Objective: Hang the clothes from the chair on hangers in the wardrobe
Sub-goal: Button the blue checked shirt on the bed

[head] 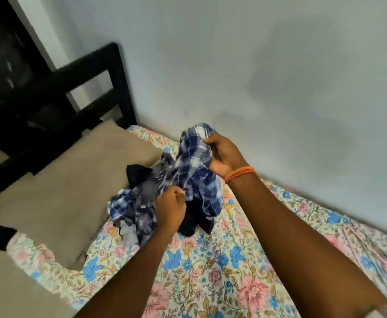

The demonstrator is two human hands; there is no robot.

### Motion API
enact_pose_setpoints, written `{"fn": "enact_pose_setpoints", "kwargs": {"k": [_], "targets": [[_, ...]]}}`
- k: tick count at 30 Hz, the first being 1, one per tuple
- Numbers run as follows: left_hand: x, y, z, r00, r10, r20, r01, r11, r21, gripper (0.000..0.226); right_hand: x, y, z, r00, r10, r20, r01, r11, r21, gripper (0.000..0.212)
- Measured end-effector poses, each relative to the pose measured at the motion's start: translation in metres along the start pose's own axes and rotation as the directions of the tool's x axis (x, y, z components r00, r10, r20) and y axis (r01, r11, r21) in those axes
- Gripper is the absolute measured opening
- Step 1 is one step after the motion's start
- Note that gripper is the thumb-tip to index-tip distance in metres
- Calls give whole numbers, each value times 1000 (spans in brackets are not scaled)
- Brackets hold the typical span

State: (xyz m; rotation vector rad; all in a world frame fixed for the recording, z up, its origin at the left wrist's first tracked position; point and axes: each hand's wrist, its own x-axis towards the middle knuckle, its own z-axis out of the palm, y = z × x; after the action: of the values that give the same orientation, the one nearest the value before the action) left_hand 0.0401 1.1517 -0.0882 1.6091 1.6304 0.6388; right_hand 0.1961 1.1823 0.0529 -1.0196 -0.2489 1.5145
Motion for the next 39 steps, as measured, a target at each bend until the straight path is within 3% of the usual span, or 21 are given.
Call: {"fn": "enact_pose_setpoints", "kwargs": {"k": [3,7,12,15,17,21,23,27,30,34,38,39], "targets": [[-25,38,-19,994,72,82,-60,989,-133,47,-46,-17,9,995,-28,99,28,1000,-5,21],[-52,96,-23,991,123,50,-109,967,-229,79,-100,-30,-2,983,-66,169,58,997,52,47],[-67,153,-40,973,145,-179,-157,986,-54,67,-152,-59,-23,966,-241,97,225,963,148,66],[-61,170,-54,943,281,-181,-282,959,23,39,-178,-77,-32,932,-361,-23,361,927,101,28],[-63,189,-64,959,281,-40,-282,958,-51,39,-191,-89,-40,893,-431,-129,440,896,56,16],[-80,238,-73,915,356,188,-342,934,-102,19,-216,-117,-55,756,-578,-306,595,802,-45,15],[-87,262,-71,889,382,253,-357,923,-142,19,-228,-135,-62,646,-680,-346,654,727,-208,14],[-101,305,-66,832,417,365,-284,886,-366,22,-251,-163,-69,376,-870,-321,669,494,-556,13],[-115,328,-65,766,431,477,-168,850,-499,23,-260,-176,-70,256,-935,-243,640,353,-682,13],[-122,336,-62,641,405,652,33,834,-551,26,-256,-185,-73,263,-951,-160,604,292,-741,29],[-116,300,-25,574,272,772,228,853,-470,29,-241,-174,-84,421,-907,-6,536,255,-805,32],[-112,282,-8,550,217,807,285,859,-425,29,-231,-164,-92,493,-869,26,482,249,-840,35]]}}
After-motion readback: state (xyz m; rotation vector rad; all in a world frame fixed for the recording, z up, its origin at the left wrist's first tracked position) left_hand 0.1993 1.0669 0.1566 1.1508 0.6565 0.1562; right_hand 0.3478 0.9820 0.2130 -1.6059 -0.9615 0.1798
